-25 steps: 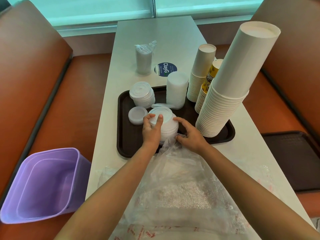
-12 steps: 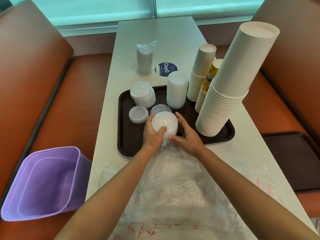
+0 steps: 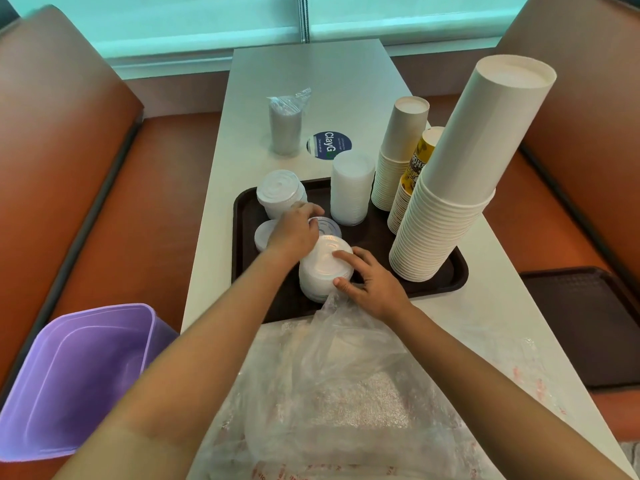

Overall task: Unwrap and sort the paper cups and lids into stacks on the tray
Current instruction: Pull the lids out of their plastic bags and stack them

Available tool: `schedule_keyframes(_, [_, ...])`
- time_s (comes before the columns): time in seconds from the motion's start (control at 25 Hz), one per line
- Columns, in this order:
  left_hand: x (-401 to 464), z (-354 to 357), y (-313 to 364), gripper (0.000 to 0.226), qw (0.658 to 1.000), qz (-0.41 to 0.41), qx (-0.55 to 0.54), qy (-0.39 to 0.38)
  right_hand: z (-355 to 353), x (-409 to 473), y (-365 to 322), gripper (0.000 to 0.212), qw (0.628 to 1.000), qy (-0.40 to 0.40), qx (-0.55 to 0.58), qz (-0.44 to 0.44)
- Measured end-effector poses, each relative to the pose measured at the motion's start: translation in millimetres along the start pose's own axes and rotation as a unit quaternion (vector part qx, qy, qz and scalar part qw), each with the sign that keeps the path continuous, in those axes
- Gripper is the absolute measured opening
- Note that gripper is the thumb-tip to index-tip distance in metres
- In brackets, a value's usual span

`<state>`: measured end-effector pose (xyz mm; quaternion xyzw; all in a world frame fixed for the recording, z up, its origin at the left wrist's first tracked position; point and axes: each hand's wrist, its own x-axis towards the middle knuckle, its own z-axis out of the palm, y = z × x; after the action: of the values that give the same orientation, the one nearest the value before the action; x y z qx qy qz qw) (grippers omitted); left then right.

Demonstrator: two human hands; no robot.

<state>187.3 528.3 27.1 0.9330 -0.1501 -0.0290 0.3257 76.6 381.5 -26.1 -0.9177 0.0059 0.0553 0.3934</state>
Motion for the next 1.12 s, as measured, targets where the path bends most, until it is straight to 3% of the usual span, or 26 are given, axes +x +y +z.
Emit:
schedule_keyframes(0.08, [28,-5,4,0.034,0.988,0.029,0.084,-0.126,0,-1,1,0.051,1.0,0.0,-0.004,-0.001])
schedule_keyframes(0.2, [51,2,10,0.045,0.94,0.046,0.245,-0.232,1,-2,3,0.051,1.0,0.0,-0.003,-0.006])
schedule_keyframes(0.36, [66,17,10,0.052,0.894,0.051,0.354,-0.269,1,1,6,0.052,1.0,-0.001,-0.007,-0.021])
schedule_keyframes(0.52, [71,23,7,0.064,0.879,0.034,0.381,-0.283,1,3,5,0.052,0.999,-0.006,-0.014,-0.028])
schedule_keyframes(0.72, [71,27,-2,0.053,0.89,0.04,0.365,-0.269,1,3,5,0.052,1.0,-0.003,-0.02,-0.024])
schedule_keyframes(0.96, [65,4,9,0.043,0.927,0.05,0.302,-0.217,-2,4,4,0.052,0.999,-0.005,-0.033,-0.021])
schedule_keyframes(1.04, [54,-16,21,0.027,0.944,0.047,0.285,-0.16,-3,4,3,0.052,0.999,-0.005,-0.029,-0.015])
schedule_keyframes(1.12, [37,-39,28,0.022,0.973,0.019,0.224,-0.051,-4,4,1,0.052,1.0,-0.006,-0.027,-0.013])
